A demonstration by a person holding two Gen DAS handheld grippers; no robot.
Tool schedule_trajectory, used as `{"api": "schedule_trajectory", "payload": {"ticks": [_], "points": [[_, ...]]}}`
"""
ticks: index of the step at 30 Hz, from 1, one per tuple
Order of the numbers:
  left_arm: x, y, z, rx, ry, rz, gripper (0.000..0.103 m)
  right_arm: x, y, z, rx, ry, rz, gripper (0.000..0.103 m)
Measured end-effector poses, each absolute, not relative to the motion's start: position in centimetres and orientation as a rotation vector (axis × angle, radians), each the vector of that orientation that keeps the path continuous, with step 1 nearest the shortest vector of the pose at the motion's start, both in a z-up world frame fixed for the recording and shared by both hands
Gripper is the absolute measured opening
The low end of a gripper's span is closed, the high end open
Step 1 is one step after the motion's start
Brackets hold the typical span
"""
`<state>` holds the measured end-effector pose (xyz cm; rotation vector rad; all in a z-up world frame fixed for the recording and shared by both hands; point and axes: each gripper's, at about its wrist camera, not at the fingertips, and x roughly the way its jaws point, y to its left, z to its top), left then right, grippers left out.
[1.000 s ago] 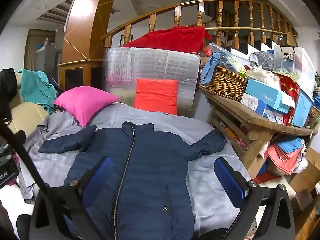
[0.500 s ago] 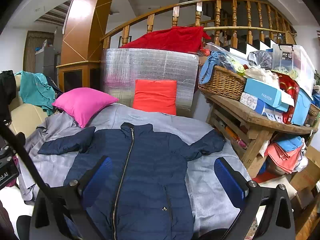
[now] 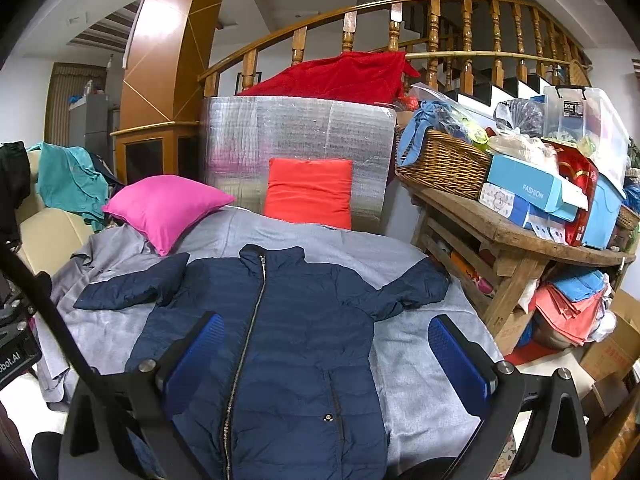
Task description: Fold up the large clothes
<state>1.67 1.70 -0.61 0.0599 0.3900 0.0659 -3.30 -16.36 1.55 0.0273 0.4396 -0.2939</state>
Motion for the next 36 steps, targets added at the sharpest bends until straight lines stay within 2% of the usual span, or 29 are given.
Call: {"api": "schedule_trajectory", "payload": {"ticks": [36], "points": [[4.6,1.6,-2.4,0.084,0.432,0.082,0.103,-0.3,-17.7,-0.4,0.045,0.462,-0.293,0.103]]}}
